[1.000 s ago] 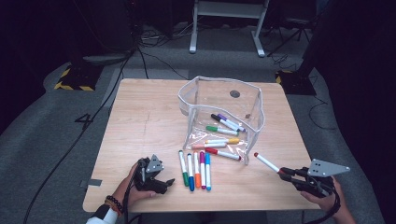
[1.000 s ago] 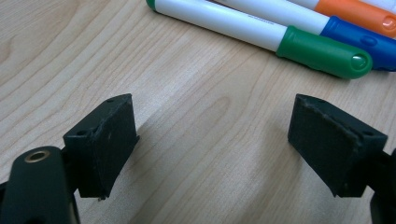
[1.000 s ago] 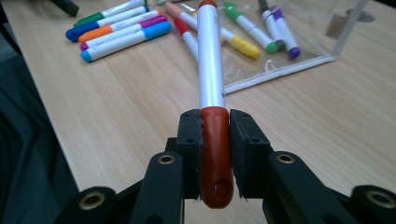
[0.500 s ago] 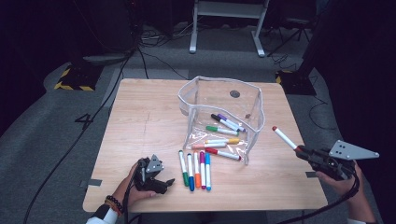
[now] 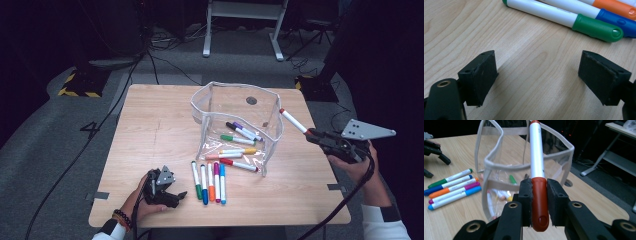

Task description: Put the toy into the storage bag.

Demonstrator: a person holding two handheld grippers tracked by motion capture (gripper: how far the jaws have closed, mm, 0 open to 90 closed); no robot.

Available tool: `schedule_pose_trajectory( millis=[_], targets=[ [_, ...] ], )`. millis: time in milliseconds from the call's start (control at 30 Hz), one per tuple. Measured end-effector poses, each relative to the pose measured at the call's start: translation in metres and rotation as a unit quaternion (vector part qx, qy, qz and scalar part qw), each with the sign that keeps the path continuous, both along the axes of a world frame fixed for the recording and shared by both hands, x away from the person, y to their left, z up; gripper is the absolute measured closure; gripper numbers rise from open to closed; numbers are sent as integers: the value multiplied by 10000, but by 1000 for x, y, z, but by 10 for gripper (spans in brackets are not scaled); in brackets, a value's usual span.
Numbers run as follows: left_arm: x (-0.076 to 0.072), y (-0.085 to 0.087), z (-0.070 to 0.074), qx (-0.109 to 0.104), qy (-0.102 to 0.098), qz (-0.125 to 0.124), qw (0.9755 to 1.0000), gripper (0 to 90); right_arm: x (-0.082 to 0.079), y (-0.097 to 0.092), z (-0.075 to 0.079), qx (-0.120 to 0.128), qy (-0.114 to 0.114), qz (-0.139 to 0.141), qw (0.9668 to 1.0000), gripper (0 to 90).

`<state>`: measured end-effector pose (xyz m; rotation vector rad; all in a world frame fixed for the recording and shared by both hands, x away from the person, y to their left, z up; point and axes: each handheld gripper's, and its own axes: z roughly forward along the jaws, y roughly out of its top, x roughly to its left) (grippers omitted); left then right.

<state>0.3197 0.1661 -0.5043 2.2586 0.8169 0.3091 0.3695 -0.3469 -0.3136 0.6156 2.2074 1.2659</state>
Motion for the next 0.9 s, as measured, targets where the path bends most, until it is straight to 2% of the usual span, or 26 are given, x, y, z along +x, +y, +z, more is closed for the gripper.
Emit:
schedule_pose_trajectory(
  millis=[67,100,267,300,333,433,467,533,567,733,800,900],
  targets=[
    [0,0,0,-3,0,2,10000,156,3,3,2,10,4,31,10000,752],
    [0,0,0,-3,0,3,10000,156,11,13,8,-59,-2,114,9999,751],
    [0,0,0,-3,0,-1,10000,156,28,39,17,-205,27,259,9994,752],
    [0,0,0,-3,0,-1,10000,156,28,39,17,-205,27,259,9994,752],
    [0,0,0,1,0,-4,10000,156,36,51,21,-248,48,354,9991,752],
    [0,0,0,-2,-1,-2,10000,156,41,61,24,-330,58,390,9987,751],
    [0,0,0,-1,0,-5,10000,156,50,73,26,-414,125,452,9980,752],
    [0,0,0,-3,1,-6,10000,156,54,77,27,-463,148,448,9978,752],
    [0,0,0,-2,1,-9,10000,156,63,91,28,-641,222,480,9965,751],
    [0,0,0,-4,0,-11,10000,156,84,120,24,-961,459,574,9927,751],
    [0,0,0,1,0,-16,10000,156,87,125,22,-1043,504,580,9916,751],
    [0,0,0,-2,3,-14,10000,156,100,138,14,-1213,764,636,9876,751]
  ],
)
